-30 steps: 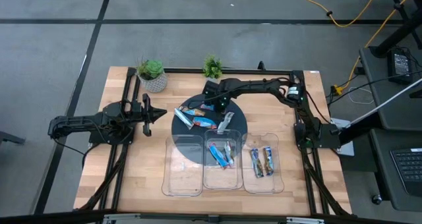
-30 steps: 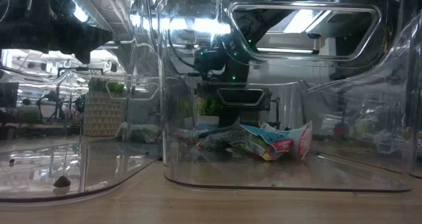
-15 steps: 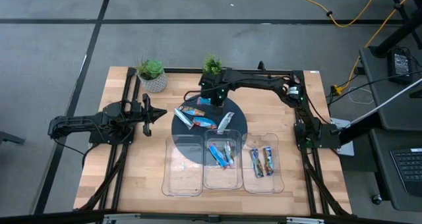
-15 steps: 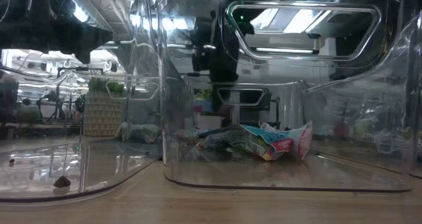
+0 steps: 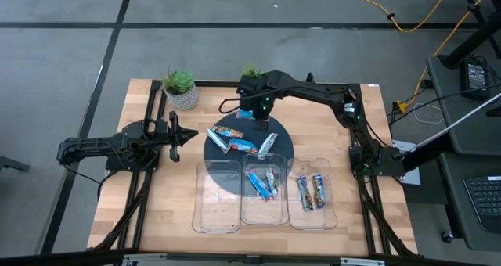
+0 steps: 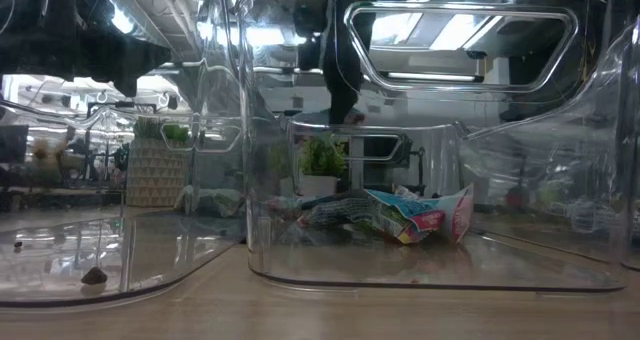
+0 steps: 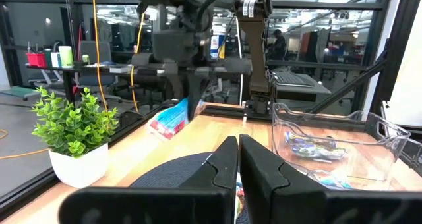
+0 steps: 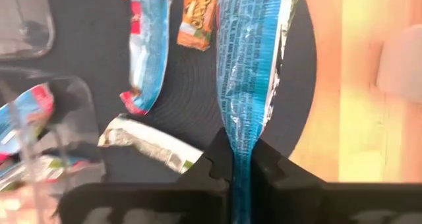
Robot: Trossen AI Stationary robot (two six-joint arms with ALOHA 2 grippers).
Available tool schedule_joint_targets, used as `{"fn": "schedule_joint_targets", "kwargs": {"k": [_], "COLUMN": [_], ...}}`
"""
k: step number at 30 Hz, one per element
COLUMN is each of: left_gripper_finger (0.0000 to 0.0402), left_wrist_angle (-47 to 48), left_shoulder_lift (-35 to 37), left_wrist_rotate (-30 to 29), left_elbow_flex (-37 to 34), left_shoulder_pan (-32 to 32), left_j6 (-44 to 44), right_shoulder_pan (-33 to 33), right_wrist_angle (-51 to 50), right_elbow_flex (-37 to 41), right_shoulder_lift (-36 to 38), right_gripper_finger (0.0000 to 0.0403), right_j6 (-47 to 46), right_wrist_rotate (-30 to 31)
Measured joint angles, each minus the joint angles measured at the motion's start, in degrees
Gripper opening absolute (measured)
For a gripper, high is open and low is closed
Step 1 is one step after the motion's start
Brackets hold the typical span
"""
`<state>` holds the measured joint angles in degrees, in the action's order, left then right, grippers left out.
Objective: Pick and place Granola Bars by type
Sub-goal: Put the red granola bar into the middle transparent bin
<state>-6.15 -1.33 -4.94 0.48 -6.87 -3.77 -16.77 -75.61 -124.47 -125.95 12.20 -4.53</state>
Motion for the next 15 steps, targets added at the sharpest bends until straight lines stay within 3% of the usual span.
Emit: {"fn": "schedule_joint_targets", "kwargs": {"k": [6, 11, 15], "left_gripper_finger": [0.0013, 0.0009, 0.0009], "left_wrist_angle": [-0.01, 0.0, -0.02], "left_shoulder_lift": [0.0, 0.0, 0.01], "left_wrist_rotate": [0.0, 0.02, 0.02], "left_elbow_flex": [0.0, -0.01, -0.01], "left_shoulder_pan": [0.02, 0.0, 0.0], "left_j6": [0.0, 0.0, 0.0], "right_shoulder_pan": [1.76, 3.54, 5.72], "right_wrist_angle": [-6.98, -13.33, -14.55], "right_elbow_flex": [-5.6, -10.63, -9.19], "right_shoulder_lift": [0.0, 0.06, 4.1], "right_gripper_finger": [0.0029, 0.0016, 0.0019], "right_j6": [-1.64, -4.23, -6.89], "right_wrist_rotate": [3.46, 4.92, 4.94]}}
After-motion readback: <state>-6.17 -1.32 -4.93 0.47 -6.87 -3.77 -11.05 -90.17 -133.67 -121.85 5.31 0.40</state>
